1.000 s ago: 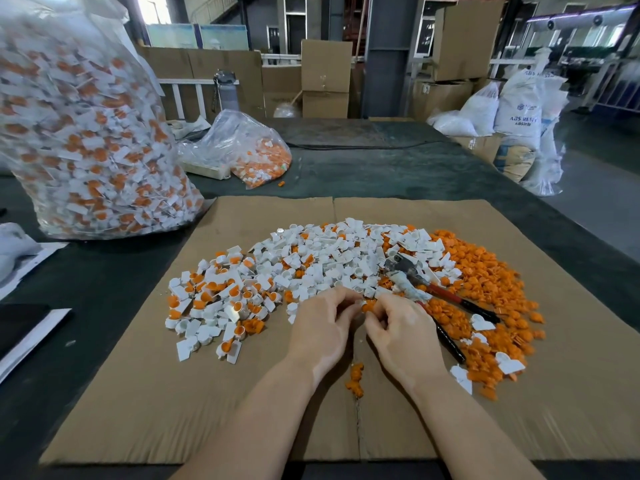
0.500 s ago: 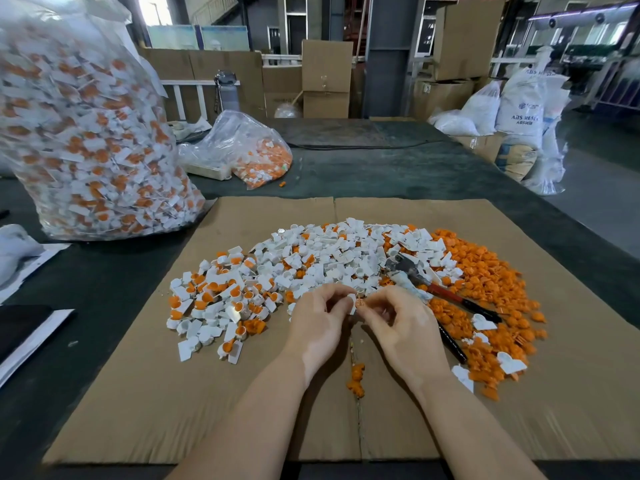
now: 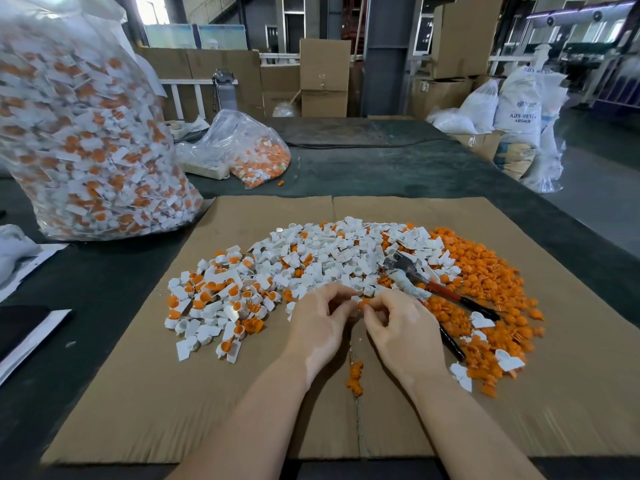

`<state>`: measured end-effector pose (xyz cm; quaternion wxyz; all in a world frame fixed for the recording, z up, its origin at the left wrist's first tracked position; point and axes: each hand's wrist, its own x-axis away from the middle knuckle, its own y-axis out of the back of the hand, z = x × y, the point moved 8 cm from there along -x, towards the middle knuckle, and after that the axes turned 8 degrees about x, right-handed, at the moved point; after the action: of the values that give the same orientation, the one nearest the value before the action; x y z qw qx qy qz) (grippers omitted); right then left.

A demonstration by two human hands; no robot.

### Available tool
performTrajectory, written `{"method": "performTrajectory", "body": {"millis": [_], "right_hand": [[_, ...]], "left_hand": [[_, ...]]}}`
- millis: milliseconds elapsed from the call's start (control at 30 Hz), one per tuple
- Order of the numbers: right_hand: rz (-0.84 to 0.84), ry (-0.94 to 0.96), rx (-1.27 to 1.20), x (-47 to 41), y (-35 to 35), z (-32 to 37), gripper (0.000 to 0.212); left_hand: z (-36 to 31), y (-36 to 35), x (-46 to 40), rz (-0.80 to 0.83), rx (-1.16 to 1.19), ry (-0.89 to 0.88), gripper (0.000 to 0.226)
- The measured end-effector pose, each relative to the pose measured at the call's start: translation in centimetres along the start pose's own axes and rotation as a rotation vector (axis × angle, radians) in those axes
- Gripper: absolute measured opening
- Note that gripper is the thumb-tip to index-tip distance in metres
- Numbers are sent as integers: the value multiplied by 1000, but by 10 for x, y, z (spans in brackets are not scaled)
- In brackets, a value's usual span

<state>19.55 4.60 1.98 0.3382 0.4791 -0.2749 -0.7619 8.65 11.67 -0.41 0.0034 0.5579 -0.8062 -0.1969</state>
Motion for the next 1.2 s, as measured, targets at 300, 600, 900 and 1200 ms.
{"method": "performTrajectory", "body": {"millis": [300,600,900,1200], "right_hand": [[93,-3,-11,0,-7,-1,23],[124,-33,-14,-1,-10,-5,22],[75,55,7,0,-4,6,21],[45,12,-220,-2,2,1,13]], "left_hand": [[-3,2,2,-40,-48,2,22],[-17,-2,6,-31,-210,-130,17],[-7,-3,3,-6,-134,-41,12],[5,8,0,-54,150,122,15]]}}
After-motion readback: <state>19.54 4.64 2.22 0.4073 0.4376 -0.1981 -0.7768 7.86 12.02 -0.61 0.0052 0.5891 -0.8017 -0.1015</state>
